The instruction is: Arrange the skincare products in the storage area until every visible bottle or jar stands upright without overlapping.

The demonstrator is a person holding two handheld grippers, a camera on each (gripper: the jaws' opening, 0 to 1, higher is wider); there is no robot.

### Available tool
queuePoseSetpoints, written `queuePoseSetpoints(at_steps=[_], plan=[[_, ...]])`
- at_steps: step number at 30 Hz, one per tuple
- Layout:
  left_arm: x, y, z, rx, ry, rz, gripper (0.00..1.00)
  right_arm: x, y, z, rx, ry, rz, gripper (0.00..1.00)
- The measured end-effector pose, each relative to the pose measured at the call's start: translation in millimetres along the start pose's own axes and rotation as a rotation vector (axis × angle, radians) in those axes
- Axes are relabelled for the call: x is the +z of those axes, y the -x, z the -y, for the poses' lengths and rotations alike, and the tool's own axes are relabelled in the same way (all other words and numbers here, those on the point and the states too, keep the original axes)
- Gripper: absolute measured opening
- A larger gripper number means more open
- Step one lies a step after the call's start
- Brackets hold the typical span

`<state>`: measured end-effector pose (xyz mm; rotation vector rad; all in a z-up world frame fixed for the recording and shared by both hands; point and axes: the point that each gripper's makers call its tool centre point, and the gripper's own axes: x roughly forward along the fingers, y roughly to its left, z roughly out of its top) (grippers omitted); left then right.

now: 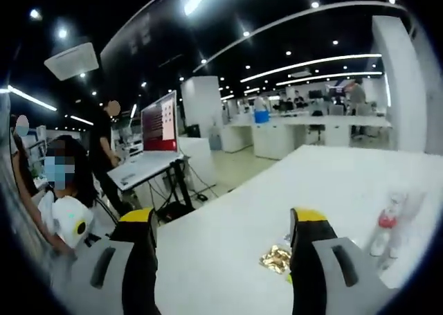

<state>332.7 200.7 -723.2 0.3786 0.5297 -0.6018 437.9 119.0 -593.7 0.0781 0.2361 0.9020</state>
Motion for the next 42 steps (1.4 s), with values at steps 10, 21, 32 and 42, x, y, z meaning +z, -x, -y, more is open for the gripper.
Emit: queuePoseSetpoints(at_steps=[10, 21, 32, 42], plan=[[15.0, 6, -3.7, -0.023, 0.092, 0.080, 0.23, -3.8, 19, -13, -0.023, -0.032, 0.029, 0.84], [32.7, 14, -27.4, 0.015, 0.258, 0.188, 0.44, -5.0, 32, -28, -0.023, -0.008, 0.053, 0.92], [43.5, 13, -5.6, -0.051, 0.164, 0.232, 0.77, -34.3, 64, -30, -0.071, -0.041, 0.011, 0.99], [76.7, 30, -44.9, -0.016, 0.345, 0.438, 0.98, -46.5, 85, -39, -0.099, 0.035, 0.023, 0.99]])
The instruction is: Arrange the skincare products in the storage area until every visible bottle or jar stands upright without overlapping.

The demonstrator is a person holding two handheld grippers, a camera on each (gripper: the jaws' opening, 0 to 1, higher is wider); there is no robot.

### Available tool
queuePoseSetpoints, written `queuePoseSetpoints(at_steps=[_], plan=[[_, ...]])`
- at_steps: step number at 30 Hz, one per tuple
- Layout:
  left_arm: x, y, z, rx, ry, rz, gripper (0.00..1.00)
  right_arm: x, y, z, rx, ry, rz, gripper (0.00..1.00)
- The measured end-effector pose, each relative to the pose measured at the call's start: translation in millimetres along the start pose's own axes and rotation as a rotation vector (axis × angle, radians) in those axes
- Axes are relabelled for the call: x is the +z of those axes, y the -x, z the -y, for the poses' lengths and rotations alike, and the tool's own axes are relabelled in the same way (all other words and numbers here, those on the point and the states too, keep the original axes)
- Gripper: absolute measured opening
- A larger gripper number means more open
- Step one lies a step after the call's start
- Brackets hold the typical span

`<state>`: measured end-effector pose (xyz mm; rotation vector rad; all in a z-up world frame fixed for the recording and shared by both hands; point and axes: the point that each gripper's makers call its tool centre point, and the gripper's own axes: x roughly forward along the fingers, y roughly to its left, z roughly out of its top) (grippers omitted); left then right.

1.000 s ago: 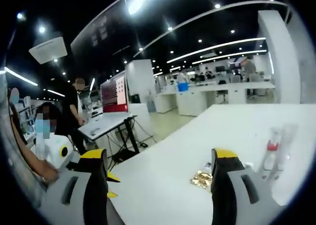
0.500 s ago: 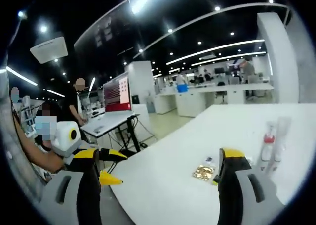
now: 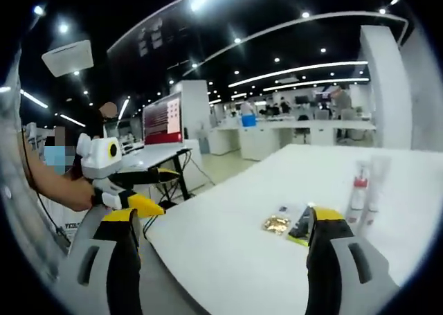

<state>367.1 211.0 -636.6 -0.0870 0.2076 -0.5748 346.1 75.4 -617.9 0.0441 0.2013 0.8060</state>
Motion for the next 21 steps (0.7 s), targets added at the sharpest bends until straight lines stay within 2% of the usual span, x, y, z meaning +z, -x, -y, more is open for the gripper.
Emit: queuePoseSetpoints(at_steps=[5, 7, 10, 12, 14, 17, 21], plan=[[0.2, 0, -1.3, 0.003, 0.011, 0.002, 1.00, -7.8, 4, 3, -0.017, -0.017, -0.010, 0.99], [-4.7, -2, -0.9, -0.002, -0.011, -0.023, 1.00, -2.1, 4, 5, -0.021, -0.010, 0.016, 0.99], [-13.0, 0, -0.7, 0.004, -0.029, -0.078, 1.00, 3.5, -1, 8, -0.029, -0.050, 0.014, 0.99], [-15.3, 3, -1.9, 0.016, -0.035, -0.093, 1.00, 6.4, -4, 7, -0.030, -0.068, 0.024, 0.99], [-20.1, 6, -0.6, 0.015, -0.028, -0.102, 1.00, 4.9, -7, 0, -0.010, -0.050, 0.041, 0.99], [-24.1, 7, 6.2, 0.001, -0.026, -0.112, 1.00, -9.1, -9, 1, -0.020, -0.027, -0.017, 0.99], [-28.6, 3, 5.9, 0.016, -0.034, -0.116, 1.00, 0.7, -5, 4, -0.020, -0.011, 0.025, 0.99]])
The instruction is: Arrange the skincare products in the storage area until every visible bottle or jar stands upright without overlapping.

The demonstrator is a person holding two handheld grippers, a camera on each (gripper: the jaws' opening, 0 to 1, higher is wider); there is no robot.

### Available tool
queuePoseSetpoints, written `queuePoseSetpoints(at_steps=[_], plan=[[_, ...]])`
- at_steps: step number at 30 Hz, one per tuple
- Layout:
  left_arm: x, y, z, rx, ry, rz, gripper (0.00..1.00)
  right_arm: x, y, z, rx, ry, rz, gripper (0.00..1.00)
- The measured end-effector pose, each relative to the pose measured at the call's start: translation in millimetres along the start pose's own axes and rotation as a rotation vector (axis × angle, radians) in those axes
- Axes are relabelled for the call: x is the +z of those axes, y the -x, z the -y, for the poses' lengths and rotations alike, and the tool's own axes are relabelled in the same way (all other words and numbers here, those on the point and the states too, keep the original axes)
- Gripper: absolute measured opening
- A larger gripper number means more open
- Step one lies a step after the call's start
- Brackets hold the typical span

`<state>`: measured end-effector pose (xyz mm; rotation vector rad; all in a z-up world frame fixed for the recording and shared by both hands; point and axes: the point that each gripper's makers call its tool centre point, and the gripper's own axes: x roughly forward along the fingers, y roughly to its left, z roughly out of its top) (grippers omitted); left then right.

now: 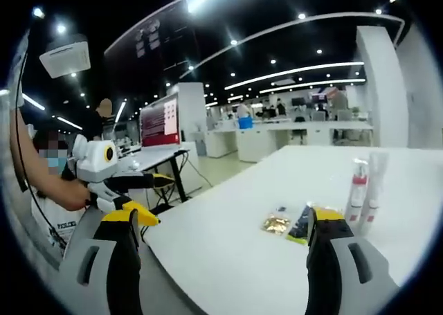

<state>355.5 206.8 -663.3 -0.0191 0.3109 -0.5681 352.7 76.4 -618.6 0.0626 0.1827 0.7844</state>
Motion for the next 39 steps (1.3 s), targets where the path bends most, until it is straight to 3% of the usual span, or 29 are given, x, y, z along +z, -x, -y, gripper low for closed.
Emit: queuePoseSetpoints(at_steps=[6, 11, 16, 19, 39], plan=[[-7.1, -5, -13.3, 0.089, -0.034, -0.015, 1.00, -1.0, 0, 17, -0.077, -0.022, 0.010, 0.97], [-18.6, -11, -17.5, 0.120, -0.067, -0.055, 1.00, -2.1, -1, 9, -0.049, 0.006, 0.009, 0.97], [-16.1, -9, -24.9, 0.157, -0.072, -0.045, 0.99, -5.1, -4, -7, -0.018, 0.152, -0.007, 0.97], [-15.7, -9, -28.7, 0.177, -0.072, -0.043, 1.00, -8.0, -4, -8, 0.001, 0.137, -0.020, 0.98], [-23.8, -11, -25.9, 0.182, -0.112, -0.078, 1.00, -16.7, -4, -2, -0.011, 0.125, -0.058, 0.96]])
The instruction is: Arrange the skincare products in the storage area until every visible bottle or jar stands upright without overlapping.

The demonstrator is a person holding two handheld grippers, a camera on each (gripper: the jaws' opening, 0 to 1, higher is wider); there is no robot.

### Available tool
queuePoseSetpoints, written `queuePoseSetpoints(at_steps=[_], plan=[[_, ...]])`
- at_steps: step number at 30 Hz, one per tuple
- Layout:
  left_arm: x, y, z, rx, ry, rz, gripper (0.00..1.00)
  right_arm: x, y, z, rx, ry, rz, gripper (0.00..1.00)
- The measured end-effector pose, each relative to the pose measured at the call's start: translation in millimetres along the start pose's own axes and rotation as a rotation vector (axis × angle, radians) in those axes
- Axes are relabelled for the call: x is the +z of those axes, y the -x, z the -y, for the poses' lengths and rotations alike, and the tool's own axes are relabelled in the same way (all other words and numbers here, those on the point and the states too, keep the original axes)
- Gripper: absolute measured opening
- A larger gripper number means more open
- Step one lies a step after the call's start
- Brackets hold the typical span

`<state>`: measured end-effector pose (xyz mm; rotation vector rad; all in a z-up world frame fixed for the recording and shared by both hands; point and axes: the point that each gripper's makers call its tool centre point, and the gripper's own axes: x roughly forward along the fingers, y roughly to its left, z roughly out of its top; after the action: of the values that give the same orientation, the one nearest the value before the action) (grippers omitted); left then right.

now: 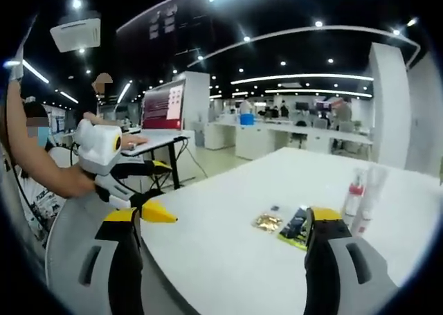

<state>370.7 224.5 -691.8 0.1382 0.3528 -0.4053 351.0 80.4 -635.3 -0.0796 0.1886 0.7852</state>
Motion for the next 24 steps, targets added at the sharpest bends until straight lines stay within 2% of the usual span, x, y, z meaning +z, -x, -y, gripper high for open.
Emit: queuePoseSetpoints(at_steps=[7, 24], plan=[[-1.8, -1, 3.6, -0.012, 0.003, -0.010, 1.00, -1.4, 1, 2, -0.005, 0.005, -0.005, 0.96], [-17.5, -3, 6.6, -0.030, -0.024, -0.084, 0.98, -5.6, 0, 3, -0.021, 0.022, -0.030, 0.93]])
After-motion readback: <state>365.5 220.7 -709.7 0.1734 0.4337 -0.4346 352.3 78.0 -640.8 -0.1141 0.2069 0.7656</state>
